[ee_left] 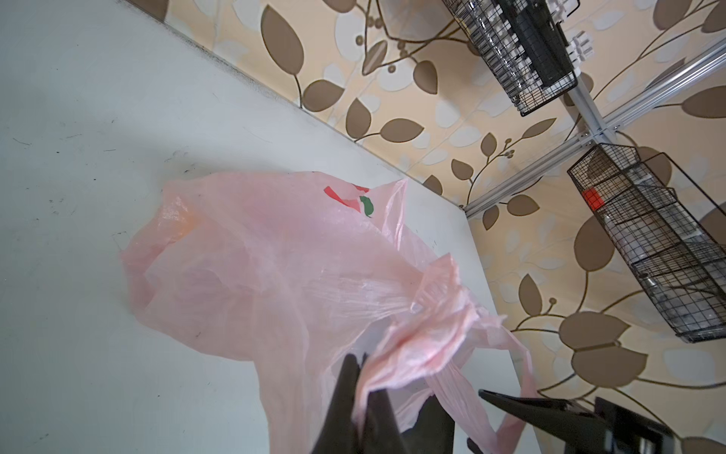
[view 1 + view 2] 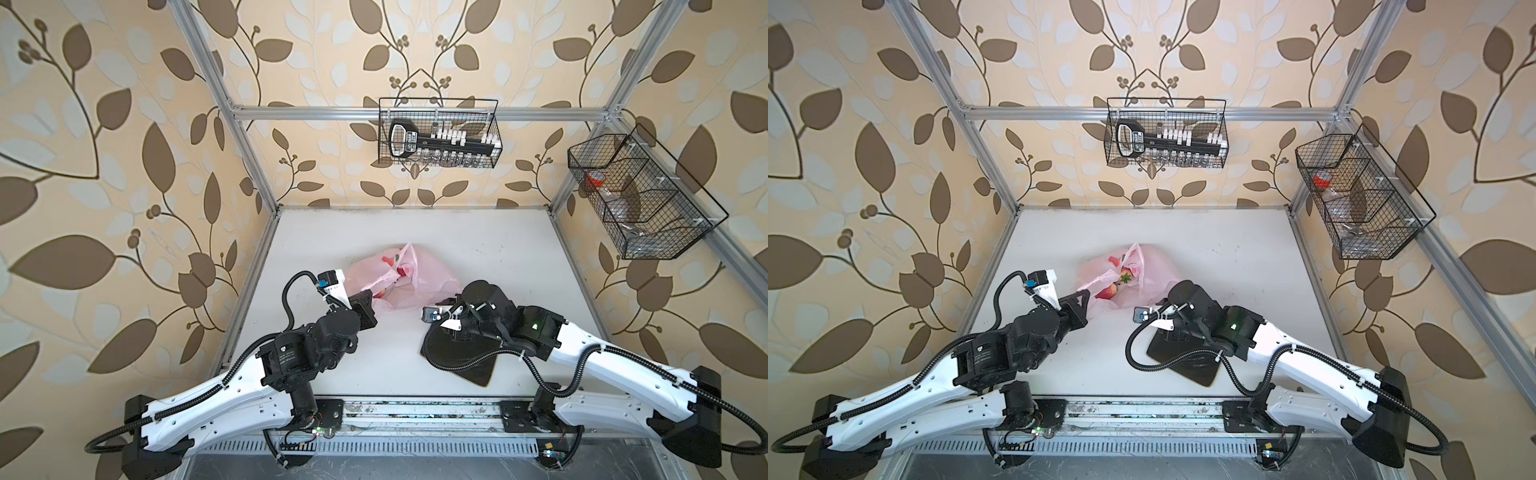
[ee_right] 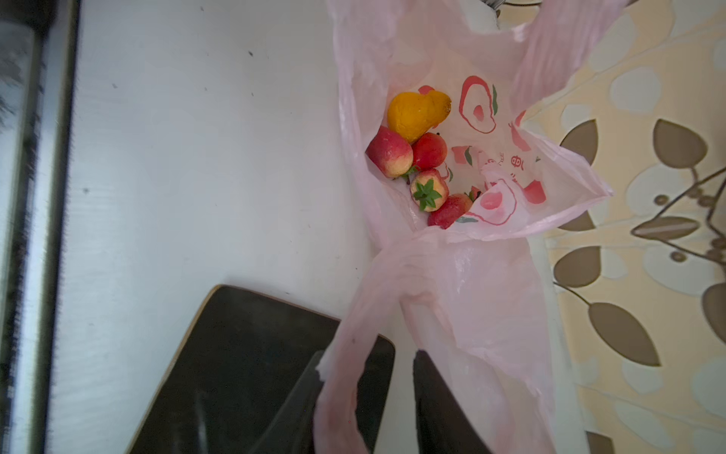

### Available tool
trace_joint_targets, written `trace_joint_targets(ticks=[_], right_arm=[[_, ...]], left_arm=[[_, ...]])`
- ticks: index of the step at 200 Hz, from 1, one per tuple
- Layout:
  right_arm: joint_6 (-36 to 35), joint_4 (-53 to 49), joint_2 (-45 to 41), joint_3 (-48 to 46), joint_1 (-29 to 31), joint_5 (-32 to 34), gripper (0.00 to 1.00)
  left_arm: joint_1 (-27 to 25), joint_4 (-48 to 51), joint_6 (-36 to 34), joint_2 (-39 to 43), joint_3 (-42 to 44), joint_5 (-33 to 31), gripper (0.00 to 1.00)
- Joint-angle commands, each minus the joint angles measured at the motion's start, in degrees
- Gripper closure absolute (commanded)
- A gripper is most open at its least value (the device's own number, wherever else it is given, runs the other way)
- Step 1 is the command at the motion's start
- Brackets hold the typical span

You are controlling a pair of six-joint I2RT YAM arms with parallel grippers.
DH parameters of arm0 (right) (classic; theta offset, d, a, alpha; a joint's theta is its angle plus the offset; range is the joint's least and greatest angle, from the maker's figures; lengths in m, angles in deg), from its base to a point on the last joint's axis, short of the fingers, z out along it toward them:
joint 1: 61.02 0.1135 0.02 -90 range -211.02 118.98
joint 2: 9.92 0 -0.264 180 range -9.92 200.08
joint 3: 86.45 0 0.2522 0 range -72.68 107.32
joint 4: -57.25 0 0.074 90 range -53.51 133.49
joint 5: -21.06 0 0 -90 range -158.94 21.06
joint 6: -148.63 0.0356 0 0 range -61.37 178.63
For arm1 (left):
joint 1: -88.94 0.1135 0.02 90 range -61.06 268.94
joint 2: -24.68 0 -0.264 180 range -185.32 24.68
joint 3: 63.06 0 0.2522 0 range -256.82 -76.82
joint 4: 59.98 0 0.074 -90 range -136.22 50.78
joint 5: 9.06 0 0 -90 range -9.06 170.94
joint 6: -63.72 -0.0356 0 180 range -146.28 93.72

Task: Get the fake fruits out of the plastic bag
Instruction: 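Hold the bag handle with the left gripper while the right gripper grasps the other handle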

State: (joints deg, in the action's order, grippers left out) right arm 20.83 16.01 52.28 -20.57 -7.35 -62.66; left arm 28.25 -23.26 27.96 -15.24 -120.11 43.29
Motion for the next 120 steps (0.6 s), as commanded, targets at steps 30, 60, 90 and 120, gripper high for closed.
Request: trace_joint_targets(ticks=[30,60,90,120], right_arm=[[10.44,12.27,0.47,-1.09,0.38,-0.3,0.98],[29.58,24.13,-0.46,-3.51,0.33,1.1,1.0],[47.06,28.01,0.75,-3.94,0.38,1.41,1.0],[56.1,26.64,2.97,-1.4,0.37,-0.54,1.0]], left_arm=[[0.23,5.69,2.99,2.8,-0.62,-2.07,1.0],[0.22,9.41,2.62,3.71,-0.08,-1.06,0.83],[0.22,14.48,-2.55,3.18,-2.46,1.21,0.42],[0.22,23.96,-7.95,-0.63,-9.74,2.99,0.06]])
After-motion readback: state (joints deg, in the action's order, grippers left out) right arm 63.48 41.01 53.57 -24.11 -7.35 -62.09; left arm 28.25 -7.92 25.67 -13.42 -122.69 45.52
